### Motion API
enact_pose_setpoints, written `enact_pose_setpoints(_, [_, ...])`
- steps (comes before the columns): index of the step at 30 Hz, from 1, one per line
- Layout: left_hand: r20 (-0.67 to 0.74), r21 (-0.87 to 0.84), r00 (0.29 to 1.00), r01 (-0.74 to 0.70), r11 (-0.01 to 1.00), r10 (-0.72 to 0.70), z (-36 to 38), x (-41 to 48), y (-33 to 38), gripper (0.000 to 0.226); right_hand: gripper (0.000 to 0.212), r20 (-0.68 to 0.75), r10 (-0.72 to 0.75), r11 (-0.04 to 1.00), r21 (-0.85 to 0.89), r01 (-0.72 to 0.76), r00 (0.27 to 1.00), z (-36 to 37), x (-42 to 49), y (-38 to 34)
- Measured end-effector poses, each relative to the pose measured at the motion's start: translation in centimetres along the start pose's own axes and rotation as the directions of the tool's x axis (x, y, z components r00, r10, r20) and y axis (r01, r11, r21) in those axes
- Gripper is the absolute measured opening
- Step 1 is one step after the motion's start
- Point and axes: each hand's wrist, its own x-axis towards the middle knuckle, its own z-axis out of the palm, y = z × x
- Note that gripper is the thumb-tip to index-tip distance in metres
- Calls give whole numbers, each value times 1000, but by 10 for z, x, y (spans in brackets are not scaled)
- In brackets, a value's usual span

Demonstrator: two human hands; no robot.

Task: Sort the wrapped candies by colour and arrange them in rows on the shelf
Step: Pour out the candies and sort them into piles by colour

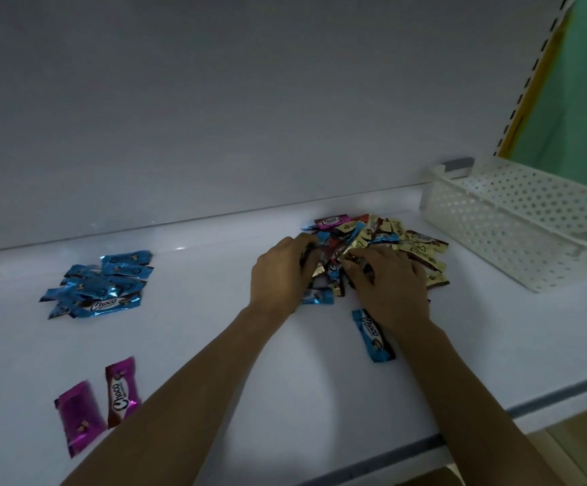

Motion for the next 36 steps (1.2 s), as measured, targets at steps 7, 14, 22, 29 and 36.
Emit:
enact_pose_setpoints(7, [34, -380, 963, 259, 888, -266, -6, 6, -6, 17, 42, -193, -85, 996, -56, 75, 978, 5, -1, -3])
enact_pose_setpoints(14, [126, -796, 845, 399, 455, -519, -28, 11, 0, 18, 32, -490, -249, 969, -119, 218, 835, -4, -2, -4])
enact_pose_setpoints(22, [303, -837, 722, 514, 188, -621, -85, -14, 2, 17, 27, -476, -490, 872, -279, 403, 731, -7, -4, -20])
enact_pose_setpoints(29, [192, -858, 761, 437, 271, -620, -139, -38, -14, 15, 32, -266, -591, 801, -308, 514, 762, -29, -5, -75])
enact_pose_setpoints(36, [-18, -802, 775, 366, 473, -631, -182, -78, -37, 18, 29, 291, -178, 516, 841, -163, 940, -31, -60, -229])
